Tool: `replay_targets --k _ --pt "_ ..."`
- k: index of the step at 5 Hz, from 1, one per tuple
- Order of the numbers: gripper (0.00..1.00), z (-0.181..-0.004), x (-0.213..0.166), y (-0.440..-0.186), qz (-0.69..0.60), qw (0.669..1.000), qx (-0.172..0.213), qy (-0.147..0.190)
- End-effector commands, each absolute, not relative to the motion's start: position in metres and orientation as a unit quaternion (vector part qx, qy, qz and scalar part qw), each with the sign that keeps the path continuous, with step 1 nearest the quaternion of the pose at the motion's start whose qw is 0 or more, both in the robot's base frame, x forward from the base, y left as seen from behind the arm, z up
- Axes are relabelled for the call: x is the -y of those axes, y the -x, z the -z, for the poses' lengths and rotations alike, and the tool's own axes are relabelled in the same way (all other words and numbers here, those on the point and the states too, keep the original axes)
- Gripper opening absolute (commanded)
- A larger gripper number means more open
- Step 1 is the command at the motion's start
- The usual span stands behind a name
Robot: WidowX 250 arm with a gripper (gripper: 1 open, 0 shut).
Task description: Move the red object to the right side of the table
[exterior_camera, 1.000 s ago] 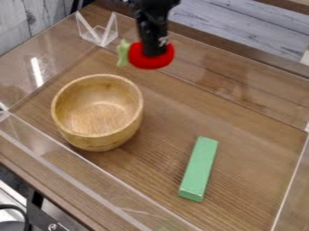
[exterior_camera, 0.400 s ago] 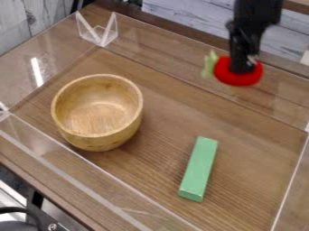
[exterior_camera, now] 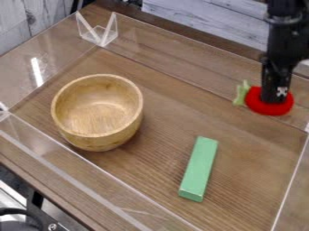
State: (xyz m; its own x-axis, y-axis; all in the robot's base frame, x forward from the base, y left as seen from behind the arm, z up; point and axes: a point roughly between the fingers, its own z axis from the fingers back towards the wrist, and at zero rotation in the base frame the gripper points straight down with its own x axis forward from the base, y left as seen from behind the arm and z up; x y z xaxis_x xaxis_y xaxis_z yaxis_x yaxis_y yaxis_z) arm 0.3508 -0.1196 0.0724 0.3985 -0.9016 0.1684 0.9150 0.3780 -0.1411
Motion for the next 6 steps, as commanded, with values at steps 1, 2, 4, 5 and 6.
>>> replay_targets --k 1,2,4,5,6 --pt "0.0 -0.076 0.123 -0.363 0.577 0.807 0.06 0.109" --pt "0.0 -0.069 0.116 -0.361 0.598 0.792 0.052 0.111" --pt "0.0 -0.065 0.111 -0.367 0.598 0.794 0.039 0.108" --pt "0.0 -0.067 0.112 -0.375 0.577 0.809 0.032 0.106" --pt "0.0 -0.079 0.102 -0.375 0.561 0.821 0.028 0.104"
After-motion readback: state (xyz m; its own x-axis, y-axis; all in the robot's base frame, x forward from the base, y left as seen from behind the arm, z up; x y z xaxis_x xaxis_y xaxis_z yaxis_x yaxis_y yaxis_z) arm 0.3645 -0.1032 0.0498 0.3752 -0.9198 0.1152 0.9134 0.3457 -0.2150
